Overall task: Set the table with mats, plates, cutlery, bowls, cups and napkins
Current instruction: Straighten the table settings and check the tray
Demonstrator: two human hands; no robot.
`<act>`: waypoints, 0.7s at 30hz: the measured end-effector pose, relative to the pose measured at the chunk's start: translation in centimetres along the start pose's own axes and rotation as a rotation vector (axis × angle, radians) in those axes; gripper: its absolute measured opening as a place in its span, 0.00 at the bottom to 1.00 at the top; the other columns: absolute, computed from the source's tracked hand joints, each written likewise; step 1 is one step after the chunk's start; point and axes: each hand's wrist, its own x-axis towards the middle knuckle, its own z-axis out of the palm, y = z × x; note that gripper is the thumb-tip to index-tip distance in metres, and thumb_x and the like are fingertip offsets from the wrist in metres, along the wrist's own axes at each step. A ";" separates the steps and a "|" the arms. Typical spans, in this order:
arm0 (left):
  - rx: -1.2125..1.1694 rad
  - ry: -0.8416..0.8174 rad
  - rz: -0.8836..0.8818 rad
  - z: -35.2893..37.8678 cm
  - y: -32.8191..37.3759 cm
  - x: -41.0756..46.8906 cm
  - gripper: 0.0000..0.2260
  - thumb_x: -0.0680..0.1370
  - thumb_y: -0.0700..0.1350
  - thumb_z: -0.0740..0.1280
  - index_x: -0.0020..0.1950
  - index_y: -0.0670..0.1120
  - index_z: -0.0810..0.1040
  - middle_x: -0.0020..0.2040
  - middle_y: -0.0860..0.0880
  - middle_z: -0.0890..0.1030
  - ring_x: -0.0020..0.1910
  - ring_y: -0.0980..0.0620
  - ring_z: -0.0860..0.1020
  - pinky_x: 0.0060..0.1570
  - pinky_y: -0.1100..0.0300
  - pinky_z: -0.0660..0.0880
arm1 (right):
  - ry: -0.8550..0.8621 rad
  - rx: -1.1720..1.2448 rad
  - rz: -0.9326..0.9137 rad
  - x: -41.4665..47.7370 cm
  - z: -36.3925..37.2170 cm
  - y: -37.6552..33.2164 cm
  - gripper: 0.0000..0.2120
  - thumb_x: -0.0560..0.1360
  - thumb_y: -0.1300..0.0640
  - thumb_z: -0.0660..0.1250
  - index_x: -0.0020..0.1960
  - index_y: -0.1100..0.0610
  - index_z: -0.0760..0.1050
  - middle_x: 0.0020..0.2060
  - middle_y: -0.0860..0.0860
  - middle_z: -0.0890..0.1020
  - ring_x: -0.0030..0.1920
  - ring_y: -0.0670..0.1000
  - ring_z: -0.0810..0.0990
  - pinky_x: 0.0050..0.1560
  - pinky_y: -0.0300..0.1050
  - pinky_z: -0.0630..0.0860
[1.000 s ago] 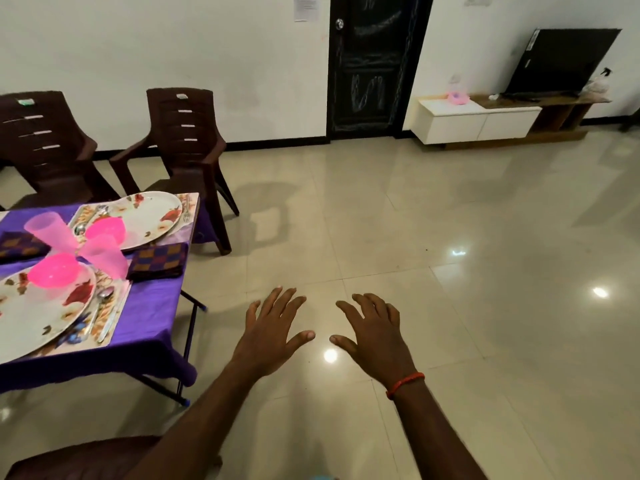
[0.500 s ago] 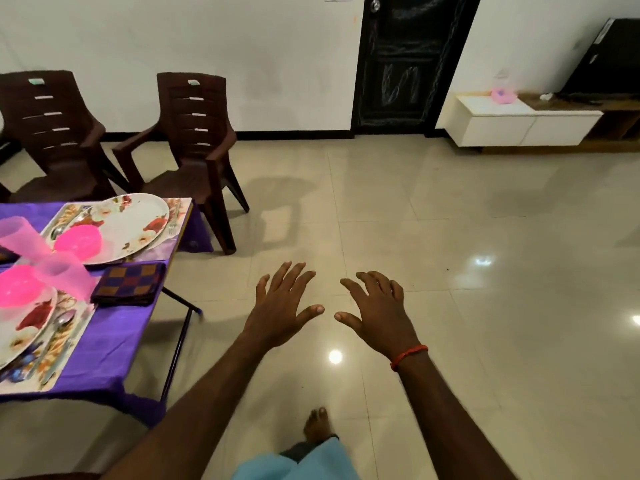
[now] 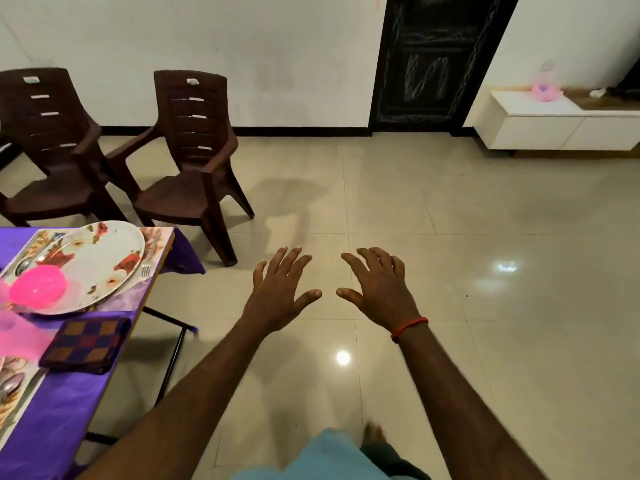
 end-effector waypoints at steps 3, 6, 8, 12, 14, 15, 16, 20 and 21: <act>0.028 -0.010 -0.036 0.9 -0.9 3.3 0.35 0.79 0.73 0.50 0.81 0.55 0.57 0.84 0.52 0.54 0.83 0.49 0.47 0.77 0.35 0.53 | -0.008 0.011 -0.029 3.9 1.0 1.7 0.33 0.75 0.34 0.66 0.75 0.47 0.67 0.71 0.54 0.72 0.73 0.58 0.66 0.68 0.57 0.62; 0.045 -0.018 -0.097 2.1 -1.9 6.8 0.35 0.79 0.73 0.51 0.82 0.56 0.56 0.84 0.52 0.53 0.83 0.50 0.46 0.77 0.35 0.52 | -0.040 0.030 -0.076 8.0 2.4 3.8 0.34 0.75 0.34 0.65 0.76 0.46 0.65 0.73 0.54 0.70 0.74 0.57 0.64 0.70 0.57 0.61; 0.039 -0.011 -0.137 2.6 -2.3 9.2 0.36 0.79 0.74 0.51 0.82 0.56 0.55 0.84 0.53 0.52 0.83 0.51 0.45 0.78 0.35 0.50 | -0.067 0.046 -0.130 10.9 3.1 5.5 0.35 0.75 0.32 0.63 0.77 0.45 0.61 0.75 0.53 0.68 0.76 0.57 0.62 0.71 0.57 0.60; 0.071 0.003 -0.204 2.8 -2.9 14.1 0.38 0.78 0.76 0.50 0.82 0.58 0.55 0.84 0.53 0.52 0.83 0.52 0.43 0.78 0.35 0.50 | -0.104 0.059 -0.212 16.8 3.8 8.5 0.37 0.75 0.29 0.59 0.79 0.44 0.58 0.77 0.53 0.64 0.78 0.57 0.58 0.72 0.58 0.57; 0.074 0.033 -0.259 2.6 -3.2 16.1 0.38 0.77 0.77 0.51 0.82 0.58 0.55 0.84 0.53 0.52 0.83 0.52 0.43 0.78 0.35 0.49 | -0.110 0.071 -0.263 19.7 4.1 9.5 0.37 0.75 0.29 0.58 0.79 0.44 0.57 0.78 0.54 0.63 0.78 0.57 0.57 0.73 0.59 0.57; 0.075 0.059 -0.290 2.6 -3.4 17.1 0.39 0.77 0.77 0.51 0.82 0.58 0.55 0.84 0.53 0.53 0.83 0.51 0.44 0.78 0.35 0.49 | -0.105 0.074 -0.296 21.3 4.3 9.9 0.37 0.75 0.29 0.58 0.79 0.44 0.57 0.78 0.54 0.63 0.78 0.57 0.57 0.73 0.59 0.57; 0.070 0.078 -0.314 2.5 -3.7 17.8 0.39 0.77 0.77 0.51 0.82 0.57 0.56 0.84 0.52 0.53 0.84 0.51 0.45 0.78 0.35 0.50 | -0.104 0.074 -0.322 22.8 4.6 10.1 0.37 0.75 0.28 0.58 0.79 0.44 0.57 0.77 0.54 0.63 0.78 0.57 0.57 0.73 0.59 0.57; 0.096 0.082 -0.410 2.2 -5.1 19.9 0.40 0.76 0.78 0.48 0.83 0.57 0.56 0.84 0.52 0.53 0.84 0.50 0.45 0.77 0.35 0.49 | -0.123 0.099 -0.387 28.3 5.6 10.2 0.37 0.75 0.28 0.58 0.78 0.44 0.59 0.77 0.53 0.64 0.78 0.57 0.57 0.72 0.59 0.56; 0.099 0.078 -0.433 2.1 -5.7 20.4 0.40 0.76 0.78 0.47 0.83 0.57 0.55 0.84 0.52 0.53 0.84 0.50 0.45 0.78 0.35 0.50 | -0.130 0.117 -0.402 29.5 5.9 10.1 0.37 0.75 0.28 0.58 0.78 0.44 0.59 0.77 0.53 0.64 0.78 0.57 0.58 0.72 0.59 0.56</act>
